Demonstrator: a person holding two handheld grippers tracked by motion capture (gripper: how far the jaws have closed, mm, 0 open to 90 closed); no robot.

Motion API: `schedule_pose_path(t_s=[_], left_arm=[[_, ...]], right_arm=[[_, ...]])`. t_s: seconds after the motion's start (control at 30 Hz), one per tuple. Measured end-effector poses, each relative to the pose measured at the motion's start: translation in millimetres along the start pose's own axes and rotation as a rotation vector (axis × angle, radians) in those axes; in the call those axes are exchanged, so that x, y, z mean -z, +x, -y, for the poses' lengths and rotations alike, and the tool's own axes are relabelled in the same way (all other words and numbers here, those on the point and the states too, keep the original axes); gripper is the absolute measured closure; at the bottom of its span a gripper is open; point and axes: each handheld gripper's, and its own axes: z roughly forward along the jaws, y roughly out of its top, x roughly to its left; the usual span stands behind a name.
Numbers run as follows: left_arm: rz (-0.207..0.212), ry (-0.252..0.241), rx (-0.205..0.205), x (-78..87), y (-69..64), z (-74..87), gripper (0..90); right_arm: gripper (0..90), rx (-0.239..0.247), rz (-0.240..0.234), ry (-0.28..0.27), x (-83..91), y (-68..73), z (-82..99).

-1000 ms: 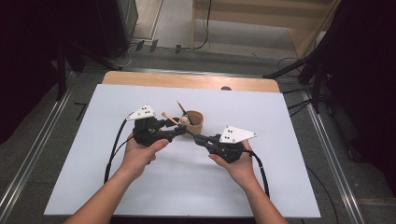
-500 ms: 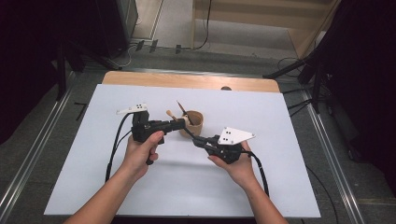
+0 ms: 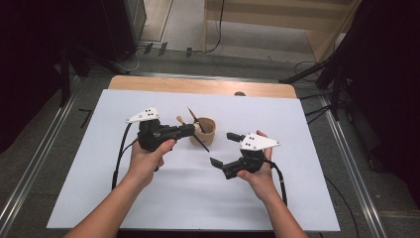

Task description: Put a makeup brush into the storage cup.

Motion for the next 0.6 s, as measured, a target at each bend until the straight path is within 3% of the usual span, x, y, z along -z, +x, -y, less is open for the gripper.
schedule_pose_path(t_s=[0.17, 0.6], left_arm=[[-0.067, 0.026, -0.062, -2.1, -3.8, -6.3, 84.8], [-0.13, 0.043, -0.118, -11.4, -5.5, -24.6, 84.8]], right_arm=[[0.0, -0.002, 0.025, -0.004, 10.8, -3.9, 7.2], [0.0, -0.017, 0.098, -0.012, 49.9, -14.7, 29.0]])
